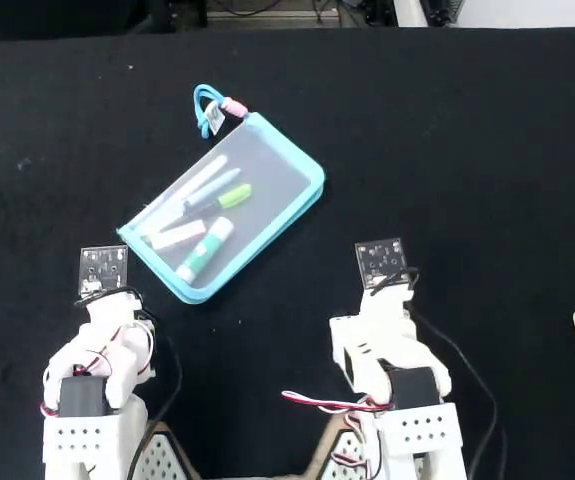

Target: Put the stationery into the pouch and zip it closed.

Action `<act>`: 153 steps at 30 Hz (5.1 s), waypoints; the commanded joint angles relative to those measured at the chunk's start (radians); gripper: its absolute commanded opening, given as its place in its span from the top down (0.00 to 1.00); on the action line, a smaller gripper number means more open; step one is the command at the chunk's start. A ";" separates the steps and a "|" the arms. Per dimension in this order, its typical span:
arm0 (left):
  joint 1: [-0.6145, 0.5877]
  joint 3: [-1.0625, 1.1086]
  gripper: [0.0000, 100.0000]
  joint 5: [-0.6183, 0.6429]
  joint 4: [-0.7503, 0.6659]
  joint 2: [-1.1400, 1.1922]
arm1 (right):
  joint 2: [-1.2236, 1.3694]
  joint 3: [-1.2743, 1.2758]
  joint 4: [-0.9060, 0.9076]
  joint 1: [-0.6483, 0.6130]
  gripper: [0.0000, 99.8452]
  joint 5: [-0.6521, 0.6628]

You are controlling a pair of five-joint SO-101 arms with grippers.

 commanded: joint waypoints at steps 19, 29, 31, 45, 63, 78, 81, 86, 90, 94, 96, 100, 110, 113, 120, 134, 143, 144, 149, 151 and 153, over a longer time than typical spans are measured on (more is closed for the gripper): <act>-0.008 0.022 0.97 -0.005 0.005 -0.026 | -0.248 -0.012 0.180 0.015 0.97 0.011; -0.001 0.022 0.97 -0.005 0.005 -0.021 | -0.248 -0.012 0.196 0.015 0.97 0.011; -0.007 0.022 0.97 -0.005 0.005 -0.018 | -0.248 -0.012 0.196 0.015 0.97 0.011; -0.007 0.022 0.97 -0.005 0.005 -0.018 | -0.248 -0.012 0.196 0.015 0.97 0.011; -0.007 0.022 0.97 -0.005 0.005 -0.018 | -0.248 -0.012 0.196 0.015 0.97 0.011; -0.007 0.022 0.97 -0.005 0.005 -0.018 | -0.248 -0.012 0.196 0.015 0.97 0.011; -0.007 0.022 0.97 -0.005 0.005 -0.018 | -0.248 -0.012 0.196 0.015 0.97 0.011; -0.007 0.022 0.97 -0.005 0.005 -0.018 | -0.248 -0.012 0.196 0.015 0.97 0.011; -0.007 0.022 0.97 -0.005 0.005 -0.018 | -0.248 -0.012 0.196 0.015 0.97 0.011; -0.007 0.022 0.97 -0.005 0.005 -0.018 | -0.248 -0.012 0.196 0.015 0.97 0.011; -0.007 0.022 0.97 -0.005 0.005 -0.018 | -0.248 -0.012 0.196 0.015 0.97 0.011; -0.007 0.022 0.97 -0.005 0.005 -0.018 | -0.248 -0.012 0.196 0.015 0.97 0.011; -0.007 0.022 0.97 -0.005 0.005 -0.018 | -0.248 -0.012 0.196 0.015 0.97 0.011; -0.007 0.022 0.97 -0.005 0.005 -0.018 | -0.248 -0.012 0.196 0.015 0.97 0.011; -0.007 0.022 0.97 -0.005 0.005 -0.018 | -0.248 -0.012 0.196 0.015 0.97 0.011; -0.007 0.022 0.97 -0.005 0.005 -0.018 | -0.248 -0.012 0.196 0.015 0.97 0.011; -0.007 0.022 0.97 -0.005 0.005 -0.018 | -0.248 -0.012 0.196 0.015 0.97 0.011; -0.007 0.022 0.97 -0.005 0.005 -0.018 | -0.248 -0.012 0.196 0.015 0.97 0.011; -0.007 0.022 0.97 -0.005 0.005 -0.018 | -0.248 -0.012 0.196 0.015 0.97 0.011; -0.007 0.022 0.97 -0.005 0.005 -0.018 | -0.248 -0.012 0.196 0.015 0.97 0.011; -0.007 0.022 0.97 -0.005 0.005 -0.018 | -0.248 -0.012 0.196 0.015 0.97 0.011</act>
